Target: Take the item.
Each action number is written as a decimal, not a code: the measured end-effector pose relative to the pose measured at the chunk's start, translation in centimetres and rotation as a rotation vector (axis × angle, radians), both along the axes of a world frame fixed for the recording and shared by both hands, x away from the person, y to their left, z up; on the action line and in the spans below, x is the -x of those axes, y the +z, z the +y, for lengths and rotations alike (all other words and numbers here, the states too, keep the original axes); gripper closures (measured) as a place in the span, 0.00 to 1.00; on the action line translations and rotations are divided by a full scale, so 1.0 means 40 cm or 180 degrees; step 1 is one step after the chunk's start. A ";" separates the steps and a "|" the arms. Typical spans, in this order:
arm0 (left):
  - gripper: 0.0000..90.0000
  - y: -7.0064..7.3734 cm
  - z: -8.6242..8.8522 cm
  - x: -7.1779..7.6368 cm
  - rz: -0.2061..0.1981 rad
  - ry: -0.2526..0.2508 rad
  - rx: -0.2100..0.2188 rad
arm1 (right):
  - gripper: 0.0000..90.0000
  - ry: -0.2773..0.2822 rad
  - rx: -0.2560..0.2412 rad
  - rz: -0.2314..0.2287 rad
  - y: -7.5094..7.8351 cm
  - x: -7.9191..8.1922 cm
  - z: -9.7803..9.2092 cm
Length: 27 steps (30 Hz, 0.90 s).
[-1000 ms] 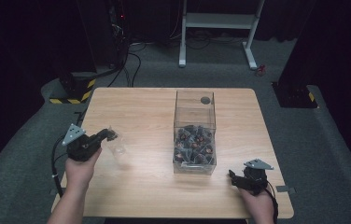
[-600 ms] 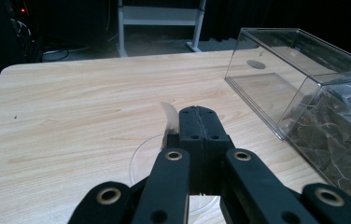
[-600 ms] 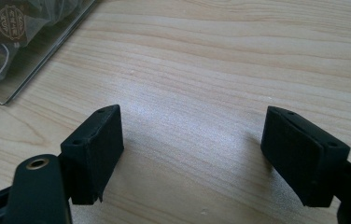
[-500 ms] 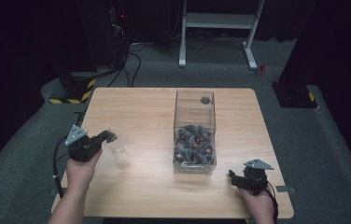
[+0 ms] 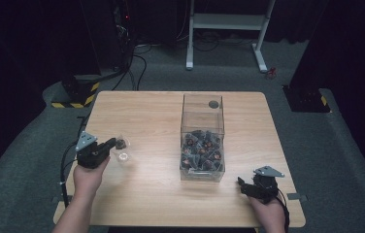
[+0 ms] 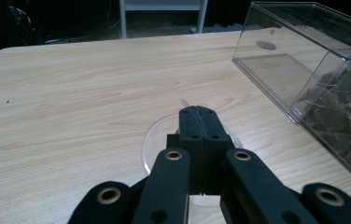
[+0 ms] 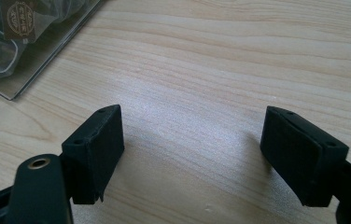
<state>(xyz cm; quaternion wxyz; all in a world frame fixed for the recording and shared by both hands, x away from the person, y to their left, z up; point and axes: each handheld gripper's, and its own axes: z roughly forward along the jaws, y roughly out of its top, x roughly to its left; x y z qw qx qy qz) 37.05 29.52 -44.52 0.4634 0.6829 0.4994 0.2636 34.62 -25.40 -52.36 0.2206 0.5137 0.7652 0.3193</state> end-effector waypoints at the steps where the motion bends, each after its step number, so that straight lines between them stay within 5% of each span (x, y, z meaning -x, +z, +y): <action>1: 1.00 -0.002 0.000 0.000 0.0002 0.0006 0.0007 | 0.24 0.0000 0.0000 0.0000 0.000 0.000 0.000; 20: 1.00 -0.018 -0.004 -0.003 0.0040 0.0005 -0.0039 | 0.24 -0.0008 -0.0001 0.0001 0.000 0.001 0.001; 27: 0.72 -0.009 0.003 0.003 -0.0015 0.0032 0.0064 | 0.24 -0.0008 -0.0001 0.0001 0.000 0.001 0.001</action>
